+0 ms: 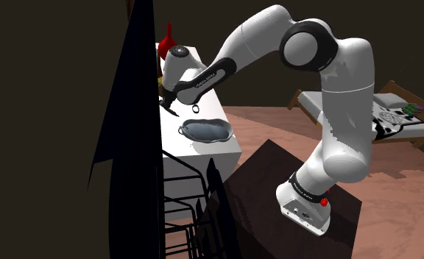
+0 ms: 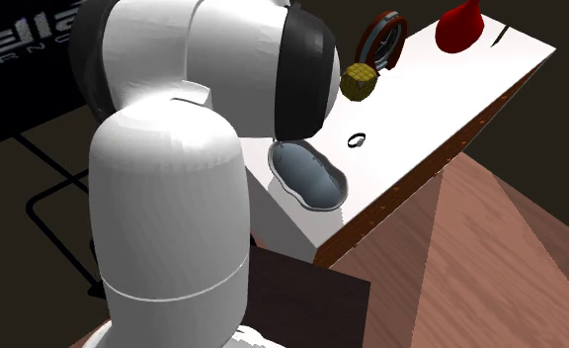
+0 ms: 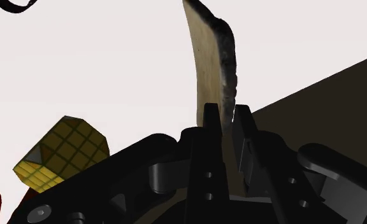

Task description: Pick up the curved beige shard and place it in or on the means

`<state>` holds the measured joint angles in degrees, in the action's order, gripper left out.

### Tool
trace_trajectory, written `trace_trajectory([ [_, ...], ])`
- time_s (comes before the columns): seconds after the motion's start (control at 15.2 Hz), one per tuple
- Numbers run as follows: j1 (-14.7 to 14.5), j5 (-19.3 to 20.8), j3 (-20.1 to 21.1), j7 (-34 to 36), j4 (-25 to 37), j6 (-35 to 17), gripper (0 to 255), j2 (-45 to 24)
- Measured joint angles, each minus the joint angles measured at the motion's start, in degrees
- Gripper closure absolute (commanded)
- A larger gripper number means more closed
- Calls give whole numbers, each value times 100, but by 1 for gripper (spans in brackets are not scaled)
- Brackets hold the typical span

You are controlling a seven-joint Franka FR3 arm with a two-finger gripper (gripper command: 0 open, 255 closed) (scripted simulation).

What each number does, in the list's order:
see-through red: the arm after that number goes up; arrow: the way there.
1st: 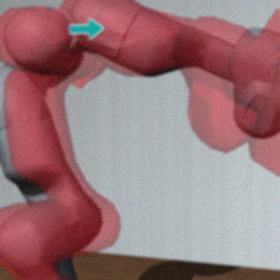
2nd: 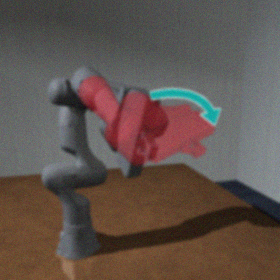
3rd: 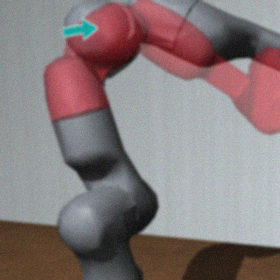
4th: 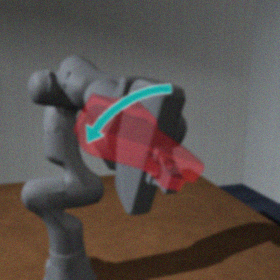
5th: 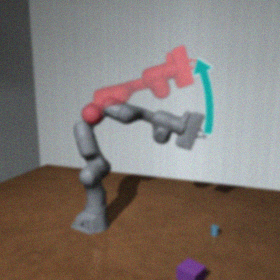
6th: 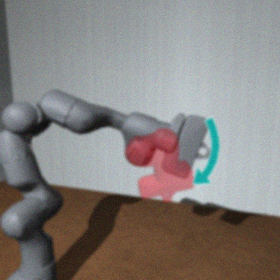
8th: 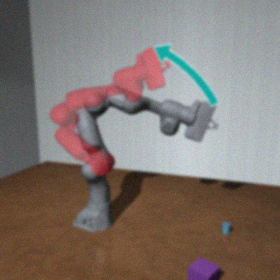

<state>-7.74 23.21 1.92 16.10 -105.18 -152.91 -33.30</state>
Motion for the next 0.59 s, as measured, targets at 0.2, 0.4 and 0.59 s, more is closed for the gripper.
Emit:
trace_trajectory([
  [0.2,50,-73,60,-99,7,172,255,169],
  [0.4,81,-123,101,-160,-32,290,255,329],
  [0.59,164,-67,66,-157,-683,34,255,739],
])
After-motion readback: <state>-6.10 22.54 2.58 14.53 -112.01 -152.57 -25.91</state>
